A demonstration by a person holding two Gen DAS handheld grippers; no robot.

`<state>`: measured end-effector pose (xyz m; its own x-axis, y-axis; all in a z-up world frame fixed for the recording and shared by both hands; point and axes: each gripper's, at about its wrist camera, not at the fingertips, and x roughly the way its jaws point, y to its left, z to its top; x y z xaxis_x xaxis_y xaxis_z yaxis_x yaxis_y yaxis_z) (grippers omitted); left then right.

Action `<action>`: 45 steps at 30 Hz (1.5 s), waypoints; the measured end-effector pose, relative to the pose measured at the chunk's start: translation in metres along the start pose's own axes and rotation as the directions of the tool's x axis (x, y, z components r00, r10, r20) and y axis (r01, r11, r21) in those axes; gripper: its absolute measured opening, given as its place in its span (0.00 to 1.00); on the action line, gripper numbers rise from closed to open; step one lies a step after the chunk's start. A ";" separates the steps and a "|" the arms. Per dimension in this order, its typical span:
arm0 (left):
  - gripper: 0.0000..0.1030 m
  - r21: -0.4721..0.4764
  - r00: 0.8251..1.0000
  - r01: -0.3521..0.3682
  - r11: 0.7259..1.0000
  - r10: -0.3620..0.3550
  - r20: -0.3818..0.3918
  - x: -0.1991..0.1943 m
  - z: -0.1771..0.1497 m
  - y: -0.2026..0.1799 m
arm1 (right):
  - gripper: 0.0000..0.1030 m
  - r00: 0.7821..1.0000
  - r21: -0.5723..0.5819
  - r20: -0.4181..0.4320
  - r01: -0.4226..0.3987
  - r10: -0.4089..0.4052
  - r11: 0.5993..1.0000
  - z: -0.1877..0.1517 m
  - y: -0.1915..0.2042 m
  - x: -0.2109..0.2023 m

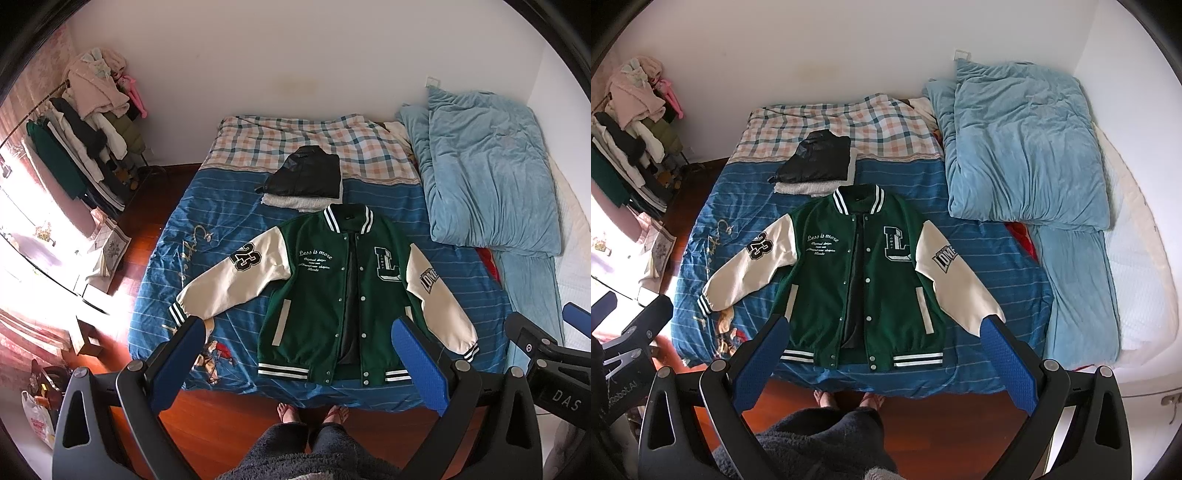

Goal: Fold large clothes

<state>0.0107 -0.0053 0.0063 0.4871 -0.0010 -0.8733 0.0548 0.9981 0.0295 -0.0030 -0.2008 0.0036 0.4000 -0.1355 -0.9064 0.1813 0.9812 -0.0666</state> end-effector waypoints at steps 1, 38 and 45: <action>1.00 0.000 1.000 0.000 1.000 0.000 0.000 0.000 0.001 -0.001 | 1.00 1.000 0.001 -0.001 0.000 0.000 1.000 0.000 0.000 0.001; 1.00 -0.006 1.000 0.020 1.000 -0.019 0.021 -0.008 0.015 0.000 | 1.00 0.999 -0.003 0.034 0.001 -0.001 1.000 0.017 0.003 -0.011; 1.00 -0.006 1.000 0.021 1.000 -0.021 0.023 -0.008 0.015 0.001 | 1.00 0.999 -0.004 0.037 0.004 -0.004 1.000 0.018 0.004 -0.012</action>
<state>0.0201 -0.0056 0.0208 0.5058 -0.0230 -0.8624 0.0596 0.9982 0.0084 0.0086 -0.1978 0.0219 0.4322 -0.1442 -0.8902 0.1794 0.9811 -0.0719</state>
